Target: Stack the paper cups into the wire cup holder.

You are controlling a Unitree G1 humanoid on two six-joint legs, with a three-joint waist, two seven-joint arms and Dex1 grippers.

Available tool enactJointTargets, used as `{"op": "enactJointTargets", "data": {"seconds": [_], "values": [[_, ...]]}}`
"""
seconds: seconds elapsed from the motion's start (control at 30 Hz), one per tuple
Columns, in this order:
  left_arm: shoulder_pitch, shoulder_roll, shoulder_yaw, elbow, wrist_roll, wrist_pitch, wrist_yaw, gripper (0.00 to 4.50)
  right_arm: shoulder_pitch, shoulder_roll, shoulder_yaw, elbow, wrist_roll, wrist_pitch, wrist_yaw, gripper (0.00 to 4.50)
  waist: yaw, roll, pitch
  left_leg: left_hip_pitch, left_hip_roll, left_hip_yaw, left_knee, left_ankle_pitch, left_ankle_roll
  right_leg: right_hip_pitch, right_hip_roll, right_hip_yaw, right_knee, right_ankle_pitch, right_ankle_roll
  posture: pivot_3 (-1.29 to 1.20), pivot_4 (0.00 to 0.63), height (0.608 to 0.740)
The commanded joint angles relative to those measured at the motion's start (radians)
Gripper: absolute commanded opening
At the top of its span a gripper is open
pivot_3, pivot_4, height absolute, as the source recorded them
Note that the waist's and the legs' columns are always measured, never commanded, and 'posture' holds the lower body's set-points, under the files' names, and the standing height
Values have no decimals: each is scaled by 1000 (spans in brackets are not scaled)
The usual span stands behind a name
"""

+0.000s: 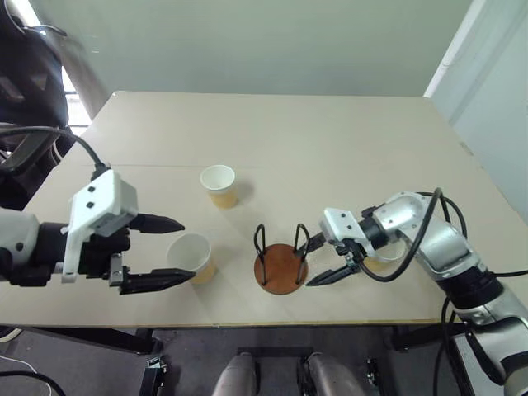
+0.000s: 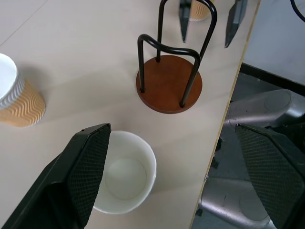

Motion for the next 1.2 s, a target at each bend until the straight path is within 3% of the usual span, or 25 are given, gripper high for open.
{"op": "enactJointTargets", "data": {"seconds": [0.03, 0.33, 0.43, 0.57, 0.77, 1.2], "values": [[-27, 17, -15, 25, 16, -37, -12, 4500, -70, -65, -51, -58, -17, -37, 26, 3876, 0, 0, 0, 0, 0, 0, 0, 0, 0, 0, 0, 0, 0, 0, 0, 0, 150, 740], [-138, 3, -184, 117, 62, -141, -43, 4500, -201, -265, -219, -106, 14, 9, 38, 3876, 9, 0, 0, -1, 0, 0, 0, 0, 0, -1, 0, 0, 0, -3, -4, 0, 150, 740], [-196, -3, -243, 146, 70, -168, -57, 4500, -147, -358, -266, -123, 26, 14, 61, 3876, 11, -1, 0, -2, 0, 0, 0, -1, -1, -1, 0, 0, -1, -2, -3, 0, 150, 740], [-291, -35, -312, 162, 36, -185, -101, 4500, 88, -519, -380, -210, 54, 59, 67, 3876, 24, -3, 0, -2, 0, -1, 0, -4, -3, 0, 0, 0, -1, -2, 2, 0, 150, 740], [-312, -25, -341, 166, 55, -176, -123, 4500, 231, -513, -409, -305, 88, 123, -15, 3876, 1, -3, 1, -1, 0, 2, -1, -5, -6, 2, 2, 2, 0, -4, 7, 0, 150, 740], [-305, -4, -305, 135, 43, -148, -118, 4500, 317, -490, -339, -248, 28, 59, -76, 3876, 5, -3, 2, 2, 0, 2, 1, 0, 3, 5, 2, 4, -1, -5, 11, 0, 150, 740]]}}
